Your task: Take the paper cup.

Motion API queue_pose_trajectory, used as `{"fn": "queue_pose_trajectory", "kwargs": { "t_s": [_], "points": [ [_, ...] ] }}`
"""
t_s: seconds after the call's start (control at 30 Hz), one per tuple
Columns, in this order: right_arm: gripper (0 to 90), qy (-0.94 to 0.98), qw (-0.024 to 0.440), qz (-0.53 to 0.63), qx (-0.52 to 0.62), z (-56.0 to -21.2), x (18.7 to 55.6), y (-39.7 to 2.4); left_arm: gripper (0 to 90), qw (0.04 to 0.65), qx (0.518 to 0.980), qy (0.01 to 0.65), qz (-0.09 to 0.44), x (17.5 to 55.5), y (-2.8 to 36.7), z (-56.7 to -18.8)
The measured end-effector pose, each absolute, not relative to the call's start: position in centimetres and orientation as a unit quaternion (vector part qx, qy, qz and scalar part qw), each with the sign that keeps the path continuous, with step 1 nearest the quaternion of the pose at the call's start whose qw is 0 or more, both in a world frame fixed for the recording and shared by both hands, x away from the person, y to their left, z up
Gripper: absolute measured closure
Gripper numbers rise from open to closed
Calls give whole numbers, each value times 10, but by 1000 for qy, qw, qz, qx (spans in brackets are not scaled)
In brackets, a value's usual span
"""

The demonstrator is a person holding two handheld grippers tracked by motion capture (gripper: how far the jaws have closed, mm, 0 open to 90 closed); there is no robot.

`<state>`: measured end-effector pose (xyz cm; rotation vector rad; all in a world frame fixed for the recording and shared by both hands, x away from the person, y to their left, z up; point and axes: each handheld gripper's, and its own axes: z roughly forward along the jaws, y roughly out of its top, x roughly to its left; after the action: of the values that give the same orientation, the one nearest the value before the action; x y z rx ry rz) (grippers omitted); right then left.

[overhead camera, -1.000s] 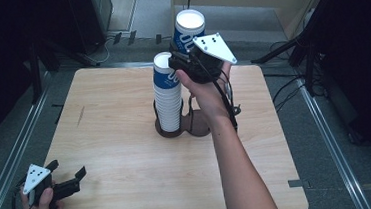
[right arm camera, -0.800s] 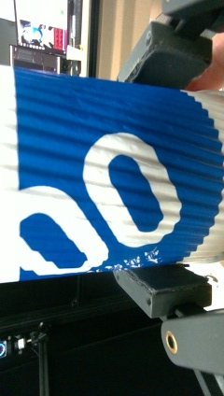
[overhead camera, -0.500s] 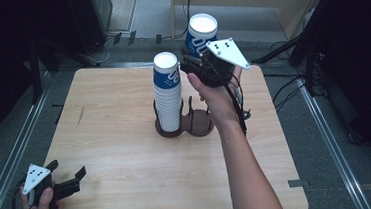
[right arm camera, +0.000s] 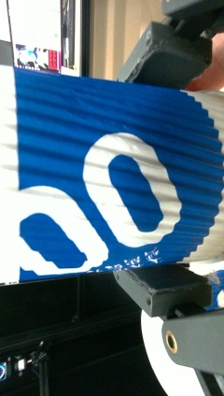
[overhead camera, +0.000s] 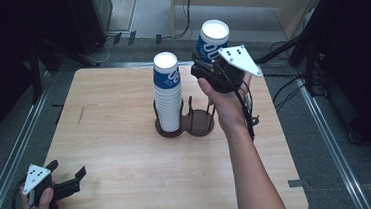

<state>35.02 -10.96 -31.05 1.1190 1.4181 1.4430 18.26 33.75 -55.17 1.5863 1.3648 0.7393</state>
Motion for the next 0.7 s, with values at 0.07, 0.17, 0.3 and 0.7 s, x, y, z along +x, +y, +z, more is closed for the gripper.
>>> {"fn": "queue_pose_trajectory", "kwargs": {
  "t_s": [0.07,0.17,0.3,0.7],
  "points": [
    [191,561,404,569,445,-312,349,-112,13,445,640,550,299,183,337,-552],
    [190,559,404,568,448,-315,348,-116,13,445,639,551,299,183,338,-552],
    [190,559,407,566,449,-317,346,-119,13,445,640,550,301,182,337,-552],
    [191,548,406,566,463,-329,340,-134,13,445,639,551,301,182,337,-552]
  ]
}}
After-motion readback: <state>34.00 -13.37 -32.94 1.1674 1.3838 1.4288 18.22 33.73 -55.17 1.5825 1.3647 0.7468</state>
